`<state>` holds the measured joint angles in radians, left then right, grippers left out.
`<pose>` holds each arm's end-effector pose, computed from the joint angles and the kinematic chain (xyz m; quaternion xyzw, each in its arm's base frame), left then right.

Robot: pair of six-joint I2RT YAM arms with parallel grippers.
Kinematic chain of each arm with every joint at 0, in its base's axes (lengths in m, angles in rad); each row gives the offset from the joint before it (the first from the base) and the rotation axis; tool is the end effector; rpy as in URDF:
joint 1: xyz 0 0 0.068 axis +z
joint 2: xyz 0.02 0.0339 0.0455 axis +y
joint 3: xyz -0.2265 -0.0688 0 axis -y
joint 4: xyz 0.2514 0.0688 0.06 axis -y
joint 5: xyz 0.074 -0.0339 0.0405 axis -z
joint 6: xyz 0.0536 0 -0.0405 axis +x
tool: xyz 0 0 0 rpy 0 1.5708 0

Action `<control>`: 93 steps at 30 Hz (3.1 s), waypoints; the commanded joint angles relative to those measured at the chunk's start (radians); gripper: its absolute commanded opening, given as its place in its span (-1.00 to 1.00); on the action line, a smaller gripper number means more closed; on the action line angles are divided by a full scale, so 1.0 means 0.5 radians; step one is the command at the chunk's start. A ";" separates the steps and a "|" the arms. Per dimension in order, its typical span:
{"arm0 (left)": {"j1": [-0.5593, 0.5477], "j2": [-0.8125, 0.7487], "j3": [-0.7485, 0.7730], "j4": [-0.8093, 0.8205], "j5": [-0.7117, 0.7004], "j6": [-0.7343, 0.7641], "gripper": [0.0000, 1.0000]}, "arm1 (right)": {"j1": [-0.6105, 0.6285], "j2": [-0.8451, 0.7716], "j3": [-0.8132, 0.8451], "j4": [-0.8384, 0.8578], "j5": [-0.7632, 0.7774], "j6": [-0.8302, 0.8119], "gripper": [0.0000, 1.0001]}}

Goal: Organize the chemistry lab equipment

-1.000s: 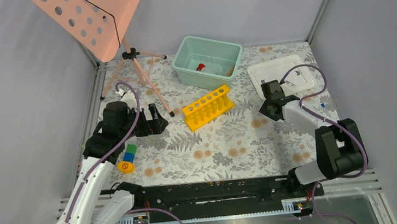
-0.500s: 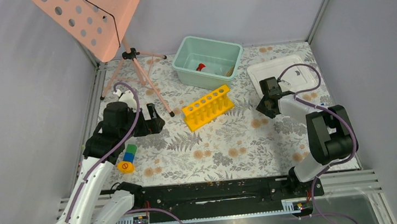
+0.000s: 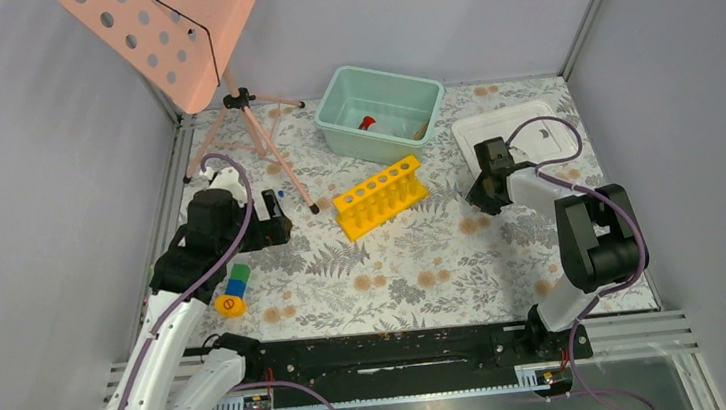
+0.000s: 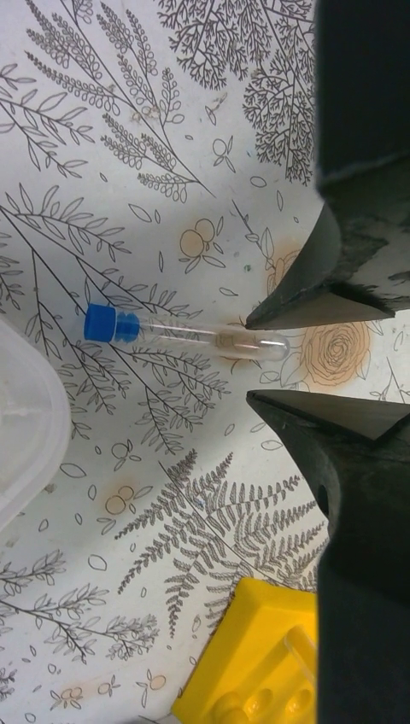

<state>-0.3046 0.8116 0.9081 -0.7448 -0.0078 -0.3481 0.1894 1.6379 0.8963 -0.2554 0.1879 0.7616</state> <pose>0.2007 -0.0627 0.2847 -0.0212 0.8952 -0.1394 0.4227 0.3258 0.0523 0.1075 0.2950 0.9086 0.0490 0.2917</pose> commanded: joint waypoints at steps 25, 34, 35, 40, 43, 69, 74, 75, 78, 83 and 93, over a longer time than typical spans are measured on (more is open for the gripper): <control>-0.001 -0.157 0.066 0.041 -0.136 -0.012 0.98 | -0.008 0.076 0.210 -0.291 -0.010 -0.041 -0.31; -0.003 -0.172 0.061 0.045 -0.138 -0.015 0.98 | -0.008 0.057 0.180 -0.254 0.012 -0.017 -0.41; -0.004 -0.174 0.061 0.045 -0.137 -0.016 0.98 | -0.008 0.063 0.192 -0.265 0.016 -0.013 -0.36; -0.004 -0.179 0.062 0.047 -0.139 -0.016 0.97 | -0.008 0.076 0.214 -0.321 -0.028 0.021 -0.31; 0.000 -0.181 0.061 0.048 -0.146 -0.016 0.98 | -0.008 0.055 0.188 -0.341 -0.041 0.071 -0.31; -0.019 -0.251 0.059 0.060 -0.144 -0.025 0.98 | 0.023 0.102 0.248 -0.492 -0.037 0.242 -0.42; -0.023 -0.271 0.055 0.064 -0.149 -0.027 0.97 | 0.059 0.055 0.178 -0.416 -0.168 0.321 -0.41; -0.023 -0.274 0.054 0.066 -0.150 -0.027 0.97 | 0.077 0.051 0.168 -0.401 -0.199 0.339 -0.41; -0.038 -0.279 0.053 0.066 -0.153 -0.027 0.97 | 0.131 0.026 0.145 -0.401 -0.196 0.368 -0.41; -0.083 -0.285 0.052 0.066 -0.168 -0.026 0.98 | 0.159 -0.060 0.075 -0.352 -0.191 0.414 -0.42; -0.166 -0.294 0.049 0.066 -0.171 -0.032 0.98 | 0.087 0.081 0.622 -0.699 0.279 -0.085 0.09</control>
<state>-0.3691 0.6811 0.9085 -0.7540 -0.0654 -0.3592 0.2546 1.6299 1.0668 -0.5095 0.1947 0.8425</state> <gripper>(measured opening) 0.989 0.536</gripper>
